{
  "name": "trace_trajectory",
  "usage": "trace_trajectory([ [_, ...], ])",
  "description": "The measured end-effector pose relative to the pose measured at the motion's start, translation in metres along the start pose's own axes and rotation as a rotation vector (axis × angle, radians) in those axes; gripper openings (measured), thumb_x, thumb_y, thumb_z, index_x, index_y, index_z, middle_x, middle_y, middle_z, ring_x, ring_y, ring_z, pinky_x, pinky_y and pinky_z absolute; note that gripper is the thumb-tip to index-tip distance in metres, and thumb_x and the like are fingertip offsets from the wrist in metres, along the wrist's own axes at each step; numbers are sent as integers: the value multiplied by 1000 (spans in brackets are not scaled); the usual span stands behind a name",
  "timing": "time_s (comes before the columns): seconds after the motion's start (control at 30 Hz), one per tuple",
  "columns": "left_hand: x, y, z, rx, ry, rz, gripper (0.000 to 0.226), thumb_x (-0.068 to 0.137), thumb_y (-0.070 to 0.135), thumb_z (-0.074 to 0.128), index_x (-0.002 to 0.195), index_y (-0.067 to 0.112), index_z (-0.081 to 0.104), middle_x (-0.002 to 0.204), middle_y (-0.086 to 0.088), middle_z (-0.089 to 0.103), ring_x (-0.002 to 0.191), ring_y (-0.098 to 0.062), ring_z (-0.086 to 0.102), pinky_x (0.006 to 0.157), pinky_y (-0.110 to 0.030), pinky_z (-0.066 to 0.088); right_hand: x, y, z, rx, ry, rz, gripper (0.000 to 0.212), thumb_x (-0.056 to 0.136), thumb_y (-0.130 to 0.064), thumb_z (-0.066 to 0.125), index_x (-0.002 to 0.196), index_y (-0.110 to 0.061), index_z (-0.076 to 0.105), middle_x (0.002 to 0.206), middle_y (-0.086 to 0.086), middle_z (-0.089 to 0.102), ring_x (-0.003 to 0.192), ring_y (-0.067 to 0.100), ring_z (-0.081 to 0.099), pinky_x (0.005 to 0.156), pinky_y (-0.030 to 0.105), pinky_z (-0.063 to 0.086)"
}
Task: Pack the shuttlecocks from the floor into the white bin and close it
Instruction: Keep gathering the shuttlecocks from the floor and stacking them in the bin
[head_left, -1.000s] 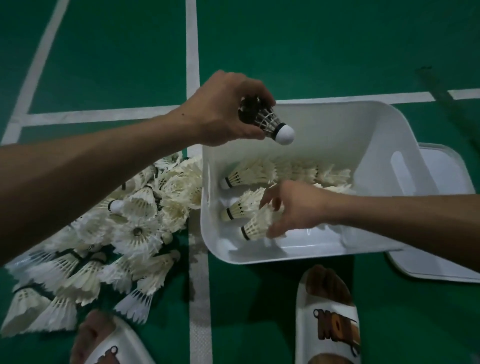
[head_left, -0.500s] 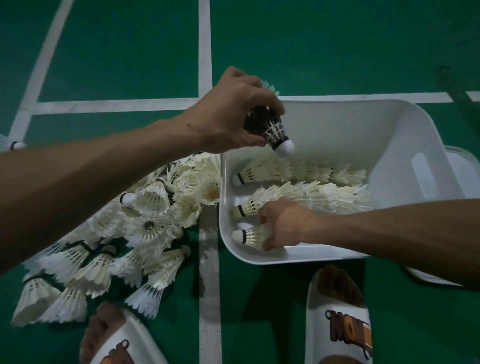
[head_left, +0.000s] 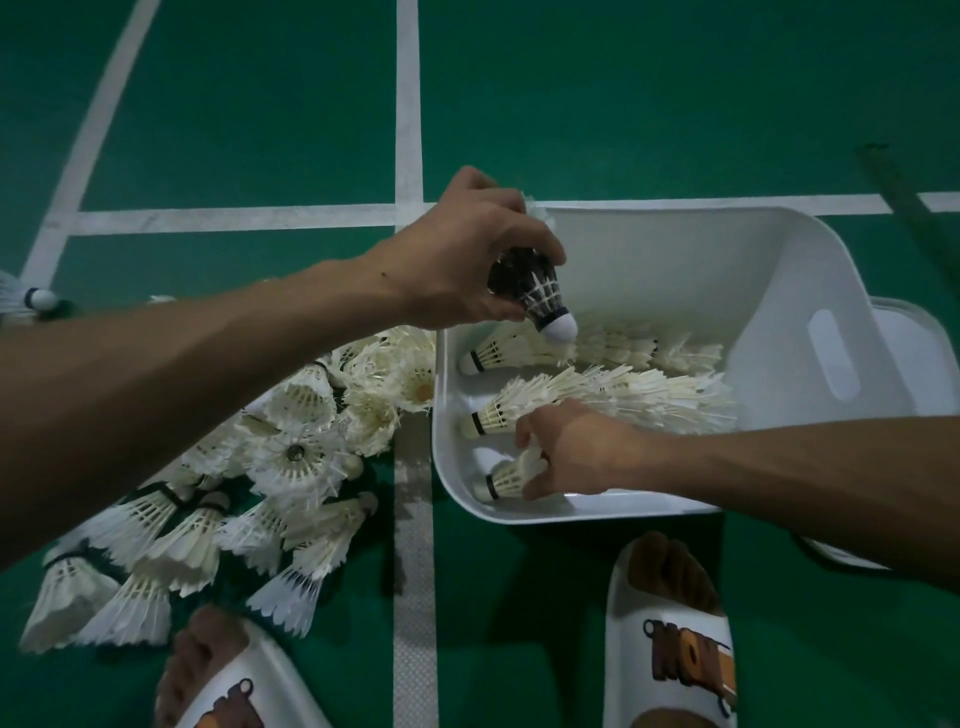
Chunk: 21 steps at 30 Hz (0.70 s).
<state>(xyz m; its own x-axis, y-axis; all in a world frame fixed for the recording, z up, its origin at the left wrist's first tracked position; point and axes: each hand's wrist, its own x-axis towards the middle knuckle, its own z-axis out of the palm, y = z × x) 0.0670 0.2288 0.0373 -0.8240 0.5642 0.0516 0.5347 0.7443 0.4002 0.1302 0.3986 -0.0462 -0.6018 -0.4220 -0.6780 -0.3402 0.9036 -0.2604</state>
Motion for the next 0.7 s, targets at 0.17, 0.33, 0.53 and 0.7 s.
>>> trace_trajectory([
  [0.17, -5, 1, 3, 33, -112, 8, 49, 76, 33, 75, 123, 31, 60, 109, 3, 56, 113, -23, 33, 84, -28, 24, -13, 21, -24, 149, -10, 29, 54, 74, -40, 78, 118, -21, 54, 82, 3, 71, 60, 16, 66, 55, 28, 55],
  [0.33, -6, 3, 4, 75, -192, 47, 49, 77, 36, 73, 124, 33, 59, 107, 4, 56, 110, -22, 33, 83, -28, 22, -40, 44, -57, 914, 116, 31, 59, 66, -25, 79, 119, -19, 54, 104, 8, 70, 84, 17, 71, 71, 30, 58],
  [0.53, 0, 19, 11, 1, -219, 101, 59, 74, 42, 73, 129, 31, 54, 107, 7, 59, 103, -13, 36, 85, -24, 20, -38, 29, -73, 1126, 276, -102, 69, 65, -11, 78, 124, -19, 44, 94, 10, 74, 88, 24, 72, 81, 44, 58],
  [0.7, -2, 19, 11, -19, -243, 20, 67, 76, 31, 75, 136, 28, 46, 98, 11, 54, 99, -10, 39, 80, -23, 26, -40, 30, -70, 1099, 229, -83, 70, 70, 1, 77, 123, -23, 38, 93, 15, 72, 85, 27, 72, 73, 37, 59],
])
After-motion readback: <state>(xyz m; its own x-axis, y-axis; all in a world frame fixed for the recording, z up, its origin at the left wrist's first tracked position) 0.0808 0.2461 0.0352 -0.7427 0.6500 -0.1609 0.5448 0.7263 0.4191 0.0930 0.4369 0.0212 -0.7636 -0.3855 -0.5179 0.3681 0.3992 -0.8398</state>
